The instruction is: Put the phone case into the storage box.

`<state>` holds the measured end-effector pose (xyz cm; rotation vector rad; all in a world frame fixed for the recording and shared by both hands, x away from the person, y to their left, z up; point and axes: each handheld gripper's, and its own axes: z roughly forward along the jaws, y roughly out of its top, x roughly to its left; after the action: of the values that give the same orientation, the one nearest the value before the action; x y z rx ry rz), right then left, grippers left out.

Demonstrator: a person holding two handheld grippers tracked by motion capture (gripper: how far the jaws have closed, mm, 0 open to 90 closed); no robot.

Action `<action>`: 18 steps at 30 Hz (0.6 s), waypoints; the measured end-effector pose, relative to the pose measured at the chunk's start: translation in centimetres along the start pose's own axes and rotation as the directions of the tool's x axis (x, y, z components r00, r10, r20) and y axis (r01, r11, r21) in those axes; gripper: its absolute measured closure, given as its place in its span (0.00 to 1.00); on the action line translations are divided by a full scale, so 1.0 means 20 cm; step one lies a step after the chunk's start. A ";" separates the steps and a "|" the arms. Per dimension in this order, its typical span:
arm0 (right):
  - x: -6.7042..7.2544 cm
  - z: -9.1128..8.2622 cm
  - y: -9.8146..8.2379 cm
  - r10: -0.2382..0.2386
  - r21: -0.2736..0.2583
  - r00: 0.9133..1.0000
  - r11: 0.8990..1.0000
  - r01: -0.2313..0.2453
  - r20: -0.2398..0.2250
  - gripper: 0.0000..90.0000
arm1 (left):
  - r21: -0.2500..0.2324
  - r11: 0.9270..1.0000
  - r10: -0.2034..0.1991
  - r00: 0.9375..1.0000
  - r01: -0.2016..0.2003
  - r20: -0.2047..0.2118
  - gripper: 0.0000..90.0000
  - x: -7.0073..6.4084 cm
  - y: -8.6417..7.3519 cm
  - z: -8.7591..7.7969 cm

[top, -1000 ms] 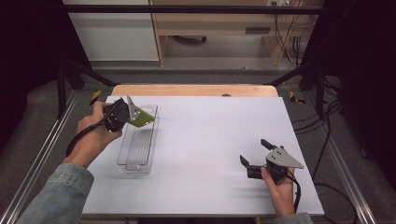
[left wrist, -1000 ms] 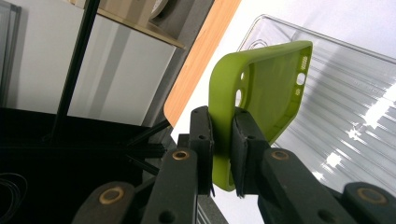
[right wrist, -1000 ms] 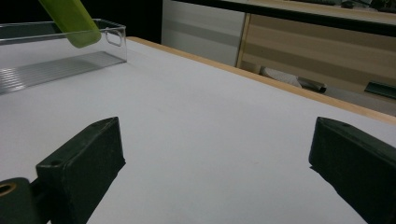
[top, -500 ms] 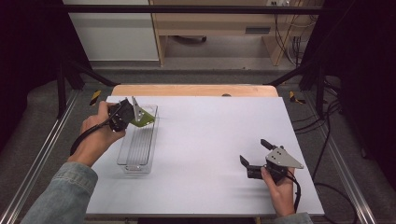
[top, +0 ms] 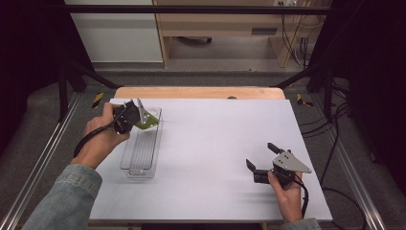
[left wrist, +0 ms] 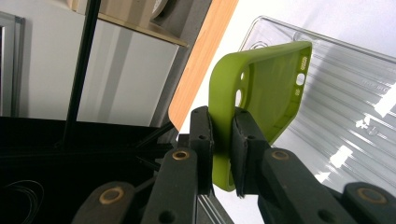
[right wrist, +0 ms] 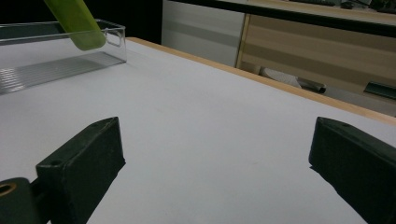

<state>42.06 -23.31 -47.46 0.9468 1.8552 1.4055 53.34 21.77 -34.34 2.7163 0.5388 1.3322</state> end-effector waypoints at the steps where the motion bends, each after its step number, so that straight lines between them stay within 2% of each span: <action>1: 0.00 0.00 0.00 0.000 0.000 1.000 1.000 0.000 0.000 0.04 | 0.002 1.000 0.004 1.000 -0.004 -0.001 0.89 0.00 0.00 0.00; 18: 0.00 0.00 0.00 0.001 0.000 1.000 1.000 -0.001 -0.001 0.04 | 0.022 0.999 0.031 1.000 -0.031 -0.006 0.89 -0.01 -0.01 0.03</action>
<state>42.07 -23.28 -47.49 0.9467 1.8553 1.4068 53.73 21.88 -34.94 2.7498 0.5170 1.3499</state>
